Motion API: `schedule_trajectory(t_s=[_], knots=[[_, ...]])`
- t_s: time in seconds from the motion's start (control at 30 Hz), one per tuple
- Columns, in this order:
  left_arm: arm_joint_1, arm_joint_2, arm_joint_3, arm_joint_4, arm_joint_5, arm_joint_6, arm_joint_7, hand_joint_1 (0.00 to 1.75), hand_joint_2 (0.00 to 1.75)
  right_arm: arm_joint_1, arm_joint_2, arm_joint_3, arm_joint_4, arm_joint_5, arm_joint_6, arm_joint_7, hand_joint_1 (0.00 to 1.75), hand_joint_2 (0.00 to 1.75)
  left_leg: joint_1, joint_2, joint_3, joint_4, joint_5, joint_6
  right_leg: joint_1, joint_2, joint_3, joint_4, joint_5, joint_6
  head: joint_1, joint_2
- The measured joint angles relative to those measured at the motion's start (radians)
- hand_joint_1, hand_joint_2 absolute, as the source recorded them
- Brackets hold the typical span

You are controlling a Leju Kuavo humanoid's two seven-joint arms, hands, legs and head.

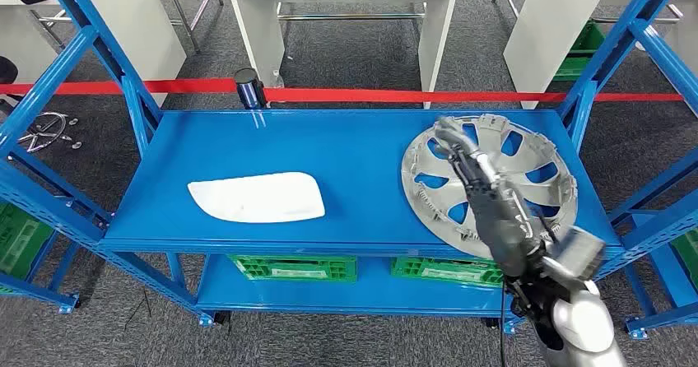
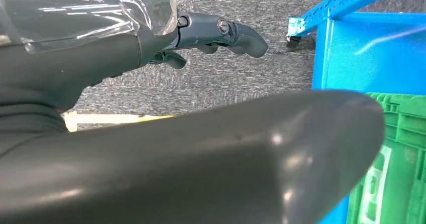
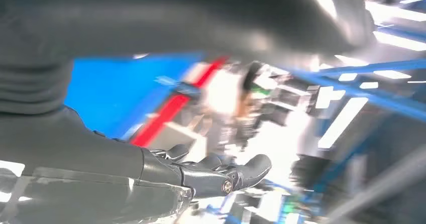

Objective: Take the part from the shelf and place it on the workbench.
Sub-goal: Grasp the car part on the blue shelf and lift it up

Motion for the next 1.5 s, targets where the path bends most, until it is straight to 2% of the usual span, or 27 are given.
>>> schedule_trajectory(t_s=[0.07, 0.13, 0.17, 0.23, 0.37, 0.4, 0.47, 0.53, 0.57, 0.6, 0.63, 0.67, 0.73, 0.8, 0.87, 0.93, 1.0, 1.03, 1.07, 1.1, 1.13, 1.2, 1.27, 1.33, 1.4, 1.43, 1.5], knots=[[-0.002, -0.002, 0.006, 0.001, -0.008, -0.002, -0.006, 0.0, 0.0, -0.012, -0.008, 0.012, 0.013, 0.053, -0.012, 0.024, 0.0, 1.75, 0.002, 0.001, 0.014, -0.046, 0.038, 0.001, 0.0, 0.002, 0.003, 0.0, -0.002, 0.002, 0.0, 0.0], [-0.007, -0.006, 0.02, 0.005, -0.021, -0.006, -0.017, 0.0, 0.0, -0.043, -0.029, 0.039, 0.042, 0.169, -0.032, 0.073, 0.0, 1.75, 0.002, 0.001, 0.071, -0.183, 0.119, 0.007, 0.001, 0.005, 0.011, 0.0, -0.007, 0.006, 0.0, 0.0], [-0.01, -0.008, 0.026, 0.007, -0.026, -0.007, -0.021, 0.0, 0.0, -0.061, -0.041, 0.054, 0.056, 0.221, -0.04, 0.093, 0.0, 1.75, 0.0, 0.001, 0.103, -0.25, 0.146, 0.013, 0.003, 0.006, 0.013, 0.0, -0.01, 0.009, 0.0, 0.0], [-0.016, -0.012, 0.038, 0.011, -0.03, -0.009, -0.025, 0.0, 0.0, -0.091, -0.065, 0.079, 0.083, 0.287, -0.05, 0.119, 0.0, 1.75, -0.005, 0.001, 0.135, -0.313, 0.16, 0.023, 0.006, 0.006, 0.014, 0.0, -0.013, 0.016, 0.001, 0.0], [-0.018, -0.022, 0.054, 0.016, -0.03, -0.009, -0.029, 0.0, 0.0, -0.12, -0.092, 0.106, 0.109, 0.307, -0.056, 0.129, 0.0, 1.75, -0.003, 0.001, 0.152, -0.337, 0.166, 0.044, 0.008, 0.004, 0.006, 0.015, -0.026, 0.03, 0.002, 0.0], [-0.019, -0.025, 0.056, 0.016, -0.03, -0.009, -0.029, 0.0, 0.0, -0.127, -0.097, 0.11, 0.113, 0.308, -0.056, 0.129, 0.0, 1.75, 0.0, 0.001, 0.158, -0.346, 0.17, 0.049, 0.008, 0.003, -0.013, 0.054, -0.044, 0.029, 0.003, 0.0], [-0.021, -0.027, 0.06, 0.019, -0.03, -0.009, -0.03, 0.0, 0.0, -0.135, -0.108, 0.118, 0.126, 0.309, -0.057, 0.13, 0.0, 1.75, 0.002, 0.002, 0.161, -0.351, 0.171, 0.055, 0.005, 0.002, -0.082, 0.187, -0.093, 0.025, 0.005, 0.0], [-0.021, -0.029, 0.061, 0.022, -0.03, -0.009, -0.03, 0.0, 0.0, -0.136, -0.113, 0.126, 0.137, 0.309, -0.057, 0.131, 0.0, 1.75, 0.001, 0.002, 0.162, -0.351, 0.169, 0.054, 0.001, 0.002, -0.142, 0.286, -0.117, 0.031, 0.005, 0.0], [-0.021, -0.03, 0.062, 0.024, -0.03, -0.009, -0.03, 0.0, 0.0, -0.136, -0.115, 0.13, 0.141, 0.309, -0.057, 0.132, 0.0, 1.75, 0.002, 0.001, 0.162, -0.35, 0.168, 0.053, -0.002, 0.001, -0.145, 0.28, -0.105, 0.041, 0.005, 0.0], [-0.021, -0.031, 0.062, 0.026, -0.03, -0.01, -0.03, 0.0, 0.0, -0.137, -0.117, 0.133, 0.144, 0.309, -0.057, 0.132, 0.0, 1.75, 0.003, 0.0, 0.163, -0.347, 0.165, 0.049, -0.006, 0.0, -0.126, 0.234, -0.079, 0.052, 0.005, 0.0], [-0.021, -0.032, 0.062, 0.027, -0.03, -0.01, -0.03, 0.0, 0.0, -0.139, -0.119, 0.136, 0.146, 0.309, -0.057, 0.132, 0.0, 1.75, 0.004, -0.001, 0.164, -0.342, 0.161, 0.044, -0.01, -0.003, -0.092, 0.157, -0.046, 0.064, 0.005, 0.0], [-0.021, -0.032, 0.062, 0.027, -0.03, -0.01, -0.03, 0.0, 0.0, -0.141, -0.12, 0.138, 0.148, 0.309, -0.057, 0.132, 0.0, 1.75, 0.003, -0.001, 0.163, -0.336, 0.155, 0.038, -0.012, -0.006, -0.059, 0.09, -0.019, 0.07, 0.006, 0.0], [-0.021, -0.032, 0.064, 0.028, -0.03, -0.01, -0.03, 0.0, 0.0, -0.143, -0.122, 0.142, 0.151, 0.31, -0.057, 0.133, 0.0, 1.75, 0.0, -0.002, 0.16, -0.322, 0.145, 0.025, -0.011, -0.008, -0.024, 0.019, 0.005, 0.061, 0.006, 0.0], [-0.021, -0.033, 0.066, 0.028, -0.03, -0.01, -0.031, 0.0, 0.0, -0.144, -0.124, 0.145, 0.154, 0.31, -0.058, 0.134, 0.0, 1.75, 0.0, 0.0, 0.159, -0.318, 0.141, 0.019, -0.009, -0.005, -0.024, 0.02, 0.003, 0.043, 0.005, 0.0], [-0.021, -0.033, 0.068, 0.029, -0.03, -0.01, -0.031, 0.0, 0.0, -0.145, -0.124, 0.146, 0.155, 0.311, -0.058, 0.134, 0.0, 1.75, 0.004, 0.001, 0.152, -0.301, 0.127, 0.011, -0.01, -0.004, -0.021, 0.02, 0.003, 0.031, 0.005, 0.0], [-0.021, -0.034, 0.069, 0.029, -0.03, -0.01, -0.031, 0.0, 0.0, -0.146, -0.124, 0.146, 0.155, 0.311, -0.058, 0.133, 0.0, 1.75, 0.007, 0.002, 0.111, -0.215, 0.08, 0.002, -0.01, -0.004, -0.017, 0.019, 0.002, 0.022, 0.003, 0.0], [-0.021, -0.035, 0.071, 0.03, -0.03, -0.01, -0.031, 0.0, 0.0, -0.146, -0.124, 0.148, 0.157, 0.31, -0.058, 0.133, 0.0, 1.75, 0.007, 0.003, 0.041, -0.076, 0.023, -0.002, -0.005, -0.004, -0.017, 0.019, 0.0, 0.018, 0.003, 0.0], [-0.021, -0.035, 0.072, 0.031, -0.03, -0.01, -0.031, 0.0, 0.0, -0.146, -0.124, 0.149, 0.158, 0.31, -0.058, 0.133, 0.0, 1.75, 0.007, 0.003, 0.014, -0.027, 0.01, -0.001, -0.002, -0.004, -0.017, 0.019, 0.0, 0.017, 0.003, 0.0], [-0.021, -0.035, 0.073, 0.032, -0.03, -0.01, -0.031, 0.0, 0.0, -0.145, -0.124, 0.151, 0.16, 0.311, -0.058, 0.133, 0.0, 1.75, 0.007, 0.003, 0.001, -0.009, 0.013, 0.002, 0.001, -0.003, -0.016, 0.019, -0.001, 0.017, 0.003, 0.0], [-0.021, -0.035, 0.074, 0.032, -0.03, -0.01, -0.031, 0.0, 0.0, -0.146, -0.124, 0.152, 0.161, 0.311, -0.058, 0.133, 0.0, 1.75, 0.005, 0.002, 0.01, -0.035, 0.038, 0.008, 0.005, -0.002, -0.015, 0.019, -0.002, 0.015, 0.003, 0.0], [-0.021, -0.035, 0.075, 0.033, -0.03, -0.01, -0.031, 0.0, 0.0, -0.146, -0.124, 0.153, 0.161, 0.312, -0.057, 0.134, 0.0, 1.75, 0.001, 0.002, 0.036, -0.093, 0.073, 0.018, 0.01, -0.001, -0.013, 0.019, -0.003, 0.014, 0.003, 0.0], [-0.022, -0.034, 0.077, 0.033, -0.031, -0.011, -0.03, 0.0, 0.0, -0.15, -0.127, 0.156, 0.161, 0.344, -0.052, 0.152, 0.0, 1.75, -0.013, 0.004, 0.105, -0.234, 0.132, 0.05, 0.014, 0.0, -0.009, 0.017, -0.004, 0.012, 0.005, 0.0], [-0.025, -0.034, 0.081, 0.035, -0.039, -0.011, -0.025, 0.0, 0.0, -0.156, -0.139, 0.162, 0.162, 0.424, -0.035, 0.199, 0.0, 1.75, -0.027, 0.007, 0.138, -0.3, 0.144, 0.071, 0.011, -0.001, -0.009, 0.014, -0.004, 0.014, 0.007, 0.0], [-0.025, -0.033, 0.086, 0.041, -0.055, 0.002, -0.013, 0.0, 0.0, -0.157, -0.16, 0.17, 0.164, 0.508, -0.016, 0.249, 0.0, 1.75, -0.029, 0.008, 0.144, -0.315, 0.149, 0.074, 0.011, -0.004, -0.01, 0.012, -0.003, 0.018, 0.006, 0.0], [-0.027, -0.031, 0.089, 0.06, -0.086, 0.035, 0.013, 0.0, 0.0, -0.155, -0.187, 0.174, 0.166, 0.581, 0.001, 0.294, 0.0, 1.75, -0.022, 0.009, 0.159, -0.339, 0.162, 0.071, 0.013, -0.005, -0.02, 0.033, -0.015, 0.023, 0.008, 0.0], [-0.029, -0.03, 0.09, 0.074, -0.105, 0.053, 0.028, 0.0, 0.0, -0.152, -0.201, 0.173, 0.167, 0.618, 0.009, 0.317, 0.0, 1.75, -0.018, 0.01, 0.166, -0.35, 0.168, 0.07, 0.013, -0.005, -0.038, 0.071, -0.034, 0.023, 0.009, 0.0], [-0.031, -0.028, 0.093, 0.102, -0.134, 0.077, 0.054, 0.0, 0.0, -0.134, -0.227, 0.169, 0.169, 0.686, 0.02, 0.358, 0.0, 1.75, -0.015, 0.01, 0.168, -0.355, 0.171, 0.071, 0.007, -0.006, -0.1, 0.196, -0.085, 0.022, 0.01, 0.0]])
